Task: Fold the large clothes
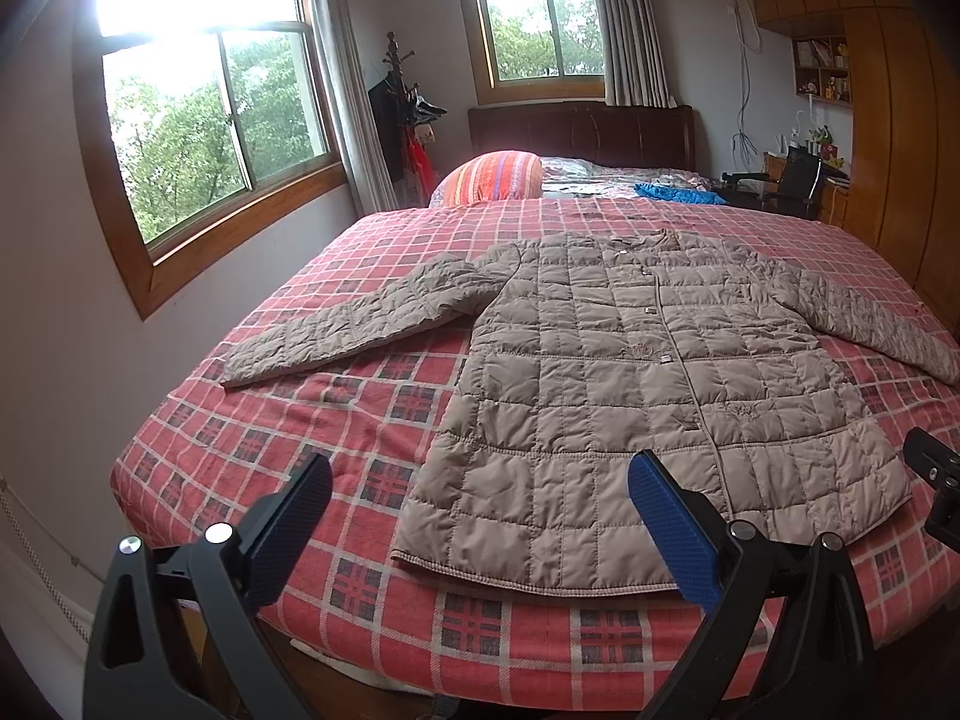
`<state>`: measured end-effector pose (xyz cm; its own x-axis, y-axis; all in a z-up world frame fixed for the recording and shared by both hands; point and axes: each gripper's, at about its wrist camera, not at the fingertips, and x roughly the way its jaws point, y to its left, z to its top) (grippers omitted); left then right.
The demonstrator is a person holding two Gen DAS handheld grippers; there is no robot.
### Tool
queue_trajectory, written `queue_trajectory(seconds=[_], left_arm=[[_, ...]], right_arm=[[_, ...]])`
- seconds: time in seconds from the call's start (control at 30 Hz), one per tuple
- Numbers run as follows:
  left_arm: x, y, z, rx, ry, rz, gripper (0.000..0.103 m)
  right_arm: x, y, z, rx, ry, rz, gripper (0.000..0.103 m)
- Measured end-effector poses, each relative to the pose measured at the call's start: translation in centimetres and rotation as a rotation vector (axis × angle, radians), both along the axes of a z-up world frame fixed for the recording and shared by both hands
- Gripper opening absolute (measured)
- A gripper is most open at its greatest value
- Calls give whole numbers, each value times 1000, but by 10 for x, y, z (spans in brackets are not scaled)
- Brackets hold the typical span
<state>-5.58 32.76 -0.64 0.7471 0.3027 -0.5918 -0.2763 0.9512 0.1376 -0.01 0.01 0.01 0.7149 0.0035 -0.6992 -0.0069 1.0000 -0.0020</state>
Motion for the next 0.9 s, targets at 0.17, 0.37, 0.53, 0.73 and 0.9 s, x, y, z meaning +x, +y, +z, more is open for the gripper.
queue_trajectory(seconds=[0.17, 0.37, 0.53, 0.73, 0.9], left_arm=[[0, 0, -1, 1, -1, 0, 99], [0, -1, -2, 0, 0, 0, 99], [0, 0, -1, -1, 1, -1, 99], [0, 0, -1, -1, 1, -1, 99], [0, 0, 0, -1, 0, 0, 99]], right_arm=[[0, 0, 0, 1, -1, 0, 100], [0, 0, 0, 0, -1, 0, 100], [0, 0, 0, 0, -1, -1, 100], [0, 0, 0, 0, -1, 0, 100], [0, 0, 0, -1, -1, 1, 100]])
